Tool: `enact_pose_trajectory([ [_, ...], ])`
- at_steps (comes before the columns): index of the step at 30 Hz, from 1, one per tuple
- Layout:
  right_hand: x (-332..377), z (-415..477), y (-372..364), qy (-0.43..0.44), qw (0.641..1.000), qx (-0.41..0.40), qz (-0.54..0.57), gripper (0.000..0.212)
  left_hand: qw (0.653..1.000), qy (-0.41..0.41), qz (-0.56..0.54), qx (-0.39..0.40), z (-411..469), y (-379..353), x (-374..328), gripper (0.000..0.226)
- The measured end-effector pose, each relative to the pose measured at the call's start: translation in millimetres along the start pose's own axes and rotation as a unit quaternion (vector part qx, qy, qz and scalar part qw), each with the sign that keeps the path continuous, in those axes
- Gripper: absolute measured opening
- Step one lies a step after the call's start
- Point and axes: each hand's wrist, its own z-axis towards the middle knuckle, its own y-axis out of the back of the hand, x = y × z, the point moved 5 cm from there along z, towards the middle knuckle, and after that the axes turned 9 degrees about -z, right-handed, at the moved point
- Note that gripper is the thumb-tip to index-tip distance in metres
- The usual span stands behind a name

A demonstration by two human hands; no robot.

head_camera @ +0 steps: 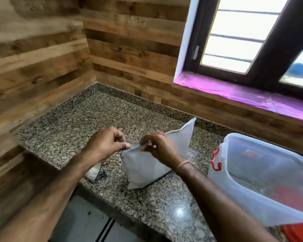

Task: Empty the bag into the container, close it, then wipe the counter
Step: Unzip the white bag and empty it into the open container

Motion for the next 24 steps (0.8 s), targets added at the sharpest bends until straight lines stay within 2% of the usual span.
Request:
enact_pose_trajectory([
  [3, 36, 1, -12, 0.037, 0.998, -0.005, 0.043, 0.030, 0.999, -0.018, -0.037, 0.016, 10, 17, -12, 0.017],
  [6, 53, 3, -21, 0.021, 0.996, -0.023, 0.088, 0.028, 0.996, -0.049, -0.067, 0.035, 16, 22, -22, 0.013],
  [9, 54, 4, -32, -0.050, 0.986, -0.028, 0.158, 0.026, 0.987, -0.079, -0.132, 0.053, 19, 18, -29, 0.006],
  [12, 45, -1, -39, -0.129, 0.954, -0.011, 0.272, 0.030, 0.963, -0.059, -0.263, -0.018, 17, 19, -4, 0.007],
  [14, 41, -5, -42, -0.157, 0.923, 0.018, 0.352, 0.030, 0.972, -0.025, -0.229, -0.051, 7, 10, 27, 0.008],
  [16, 39, -6, -41, -0.186, 0.896, 0.030, 0.402, 0.021, 0.981, -0.003, -0.192, 0.040, -11, -17, 47, 0.006],
  [17, 40, -6, -39, -0.193, 0.889, 0.030, 0.414, 0.017, 0.977, 0.005, -0.196, 0.087, -19, -31, 52, 0.014],
  [18, 42, -7, -38, -0.195, 0.887, 0.029, 0.419, 0.016, 0.976, 0.004, -0.192, 0.098, -24, -41, 53, 0.020],
  [22, 45, -5, -39, -0.202, 0.887, 0.029, 0.413, 0.024, 0.997, -0.035, -0.065, -0.038, -26, -44, 47, 0.019],
  [24, 41, -6, -40, -0.213, 0.893, 0.021, 0.395, 0.028, 0.994, -0.069, -0.056, -0.070, -25, -45, 50, 0.031],
])
